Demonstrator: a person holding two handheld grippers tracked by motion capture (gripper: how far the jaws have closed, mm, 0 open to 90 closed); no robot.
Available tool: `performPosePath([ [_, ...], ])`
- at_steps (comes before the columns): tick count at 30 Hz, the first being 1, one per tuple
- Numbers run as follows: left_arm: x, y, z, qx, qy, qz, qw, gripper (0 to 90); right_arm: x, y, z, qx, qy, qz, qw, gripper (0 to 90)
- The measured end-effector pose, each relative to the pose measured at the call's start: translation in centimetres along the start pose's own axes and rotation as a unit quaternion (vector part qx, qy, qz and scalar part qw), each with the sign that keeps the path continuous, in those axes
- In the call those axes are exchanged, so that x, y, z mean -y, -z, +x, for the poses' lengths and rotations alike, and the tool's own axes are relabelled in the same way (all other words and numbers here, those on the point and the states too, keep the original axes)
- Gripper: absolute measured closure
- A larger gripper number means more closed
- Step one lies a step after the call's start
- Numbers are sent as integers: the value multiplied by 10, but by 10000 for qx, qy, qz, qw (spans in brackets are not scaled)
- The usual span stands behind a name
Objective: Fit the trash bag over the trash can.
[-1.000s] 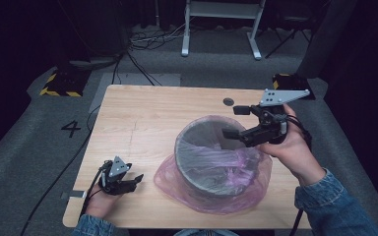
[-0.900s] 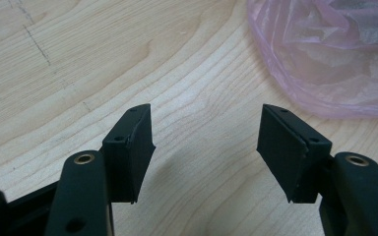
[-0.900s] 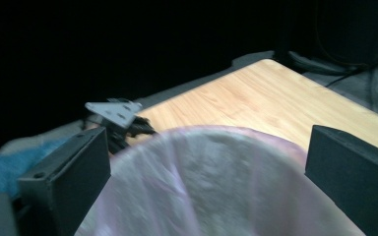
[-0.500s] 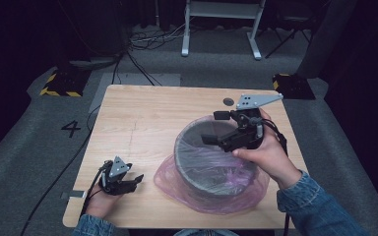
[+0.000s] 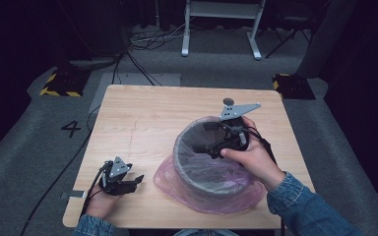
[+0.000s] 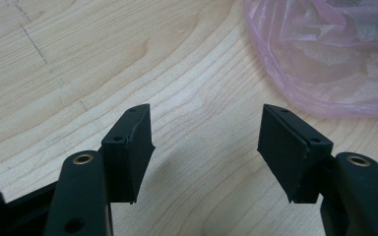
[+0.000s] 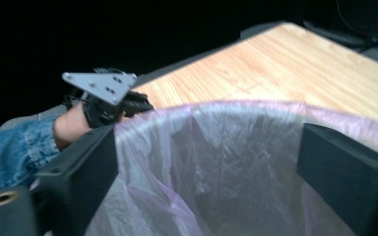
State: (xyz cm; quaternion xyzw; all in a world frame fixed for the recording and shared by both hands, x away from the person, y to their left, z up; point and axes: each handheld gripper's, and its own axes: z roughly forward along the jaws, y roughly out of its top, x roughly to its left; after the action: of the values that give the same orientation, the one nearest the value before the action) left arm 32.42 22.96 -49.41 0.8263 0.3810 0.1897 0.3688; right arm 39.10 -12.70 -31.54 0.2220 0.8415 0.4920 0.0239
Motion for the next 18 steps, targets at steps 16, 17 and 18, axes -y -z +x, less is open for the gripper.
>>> performPosePath([
  [16,0,-2,-2,-2,-34,62,10000,378,24,-24,2,630,406,522,9958,258],
  [17,0,-2,-2,-1,-39,64,10000,378,25,-26,-1,441,101,668,9967,228],
  [18,0,-2,-2,-6,-69,76,9999,378,27,-28,-1,373,76,661,9971,246],
])
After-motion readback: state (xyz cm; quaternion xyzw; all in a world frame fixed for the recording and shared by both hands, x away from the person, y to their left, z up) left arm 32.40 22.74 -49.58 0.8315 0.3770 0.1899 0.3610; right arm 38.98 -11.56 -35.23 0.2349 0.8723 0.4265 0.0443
